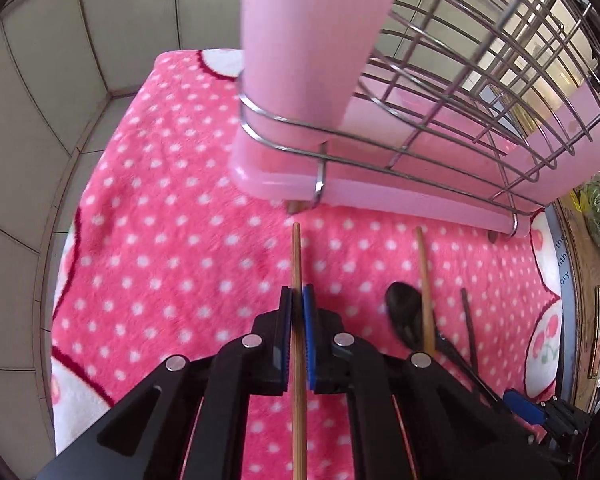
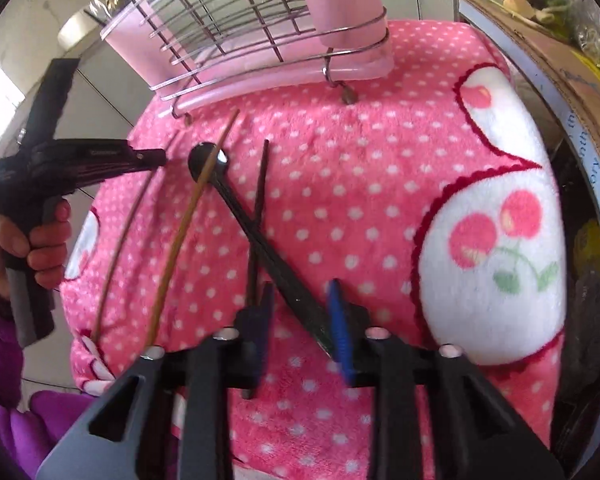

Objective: Organize utensils
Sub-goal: 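Grasp a wooden chopstick with the left tool while the right tool grasps another chopstick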

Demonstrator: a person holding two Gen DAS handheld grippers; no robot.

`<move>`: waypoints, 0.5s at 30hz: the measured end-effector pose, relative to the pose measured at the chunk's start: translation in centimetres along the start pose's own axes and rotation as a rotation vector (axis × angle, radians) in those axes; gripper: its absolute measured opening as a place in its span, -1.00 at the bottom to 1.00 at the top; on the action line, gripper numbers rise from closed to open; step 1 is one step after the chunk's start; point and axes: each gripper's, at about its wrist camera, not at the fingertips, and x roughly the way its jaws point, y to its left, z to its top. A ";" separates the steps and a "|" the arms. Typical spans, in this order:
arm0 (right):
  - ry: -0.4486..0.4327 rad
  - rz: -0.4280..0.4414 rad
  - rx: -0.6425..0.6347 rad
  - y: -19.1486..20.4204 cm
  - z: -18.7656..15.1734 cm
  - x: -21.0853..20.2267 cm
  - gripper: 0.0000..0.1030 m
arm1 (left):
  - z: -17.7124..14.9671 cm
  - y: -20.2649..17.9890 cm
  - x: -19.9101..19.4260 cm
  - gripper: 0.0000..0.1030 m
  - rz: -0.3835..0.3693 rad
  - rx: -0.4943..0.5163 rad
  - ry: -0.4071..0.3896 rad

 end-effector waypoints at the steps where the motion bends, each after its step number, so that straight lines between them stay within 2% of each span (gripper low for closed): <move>1: 0.001 -0.001 0.003 0.0 -0.1 -0.2 -0.60 | -0.2 0.5 -0.1 -0.90 0.001 -0.004 0.000; 4: -0.008 -0.023 0.010 -0.3 -0.8 -1.0 -0.70 | -1.0 2.2 -0.2 -0.90 -0.004 -0.011 0.007; 12: -0.057 -0.121 0.129 -2.5 -2.4 -4.2 -0.73 | -2.9 4.6 -1.2 -0.90 -0.019 -0.029 -0.006; 15: -0.040 -0.126 0.168 -3.0 -2.8 -4.0 -0.73 | -3.6 5.0 -1.8 -0.90 -0.022 -0.027 -0.006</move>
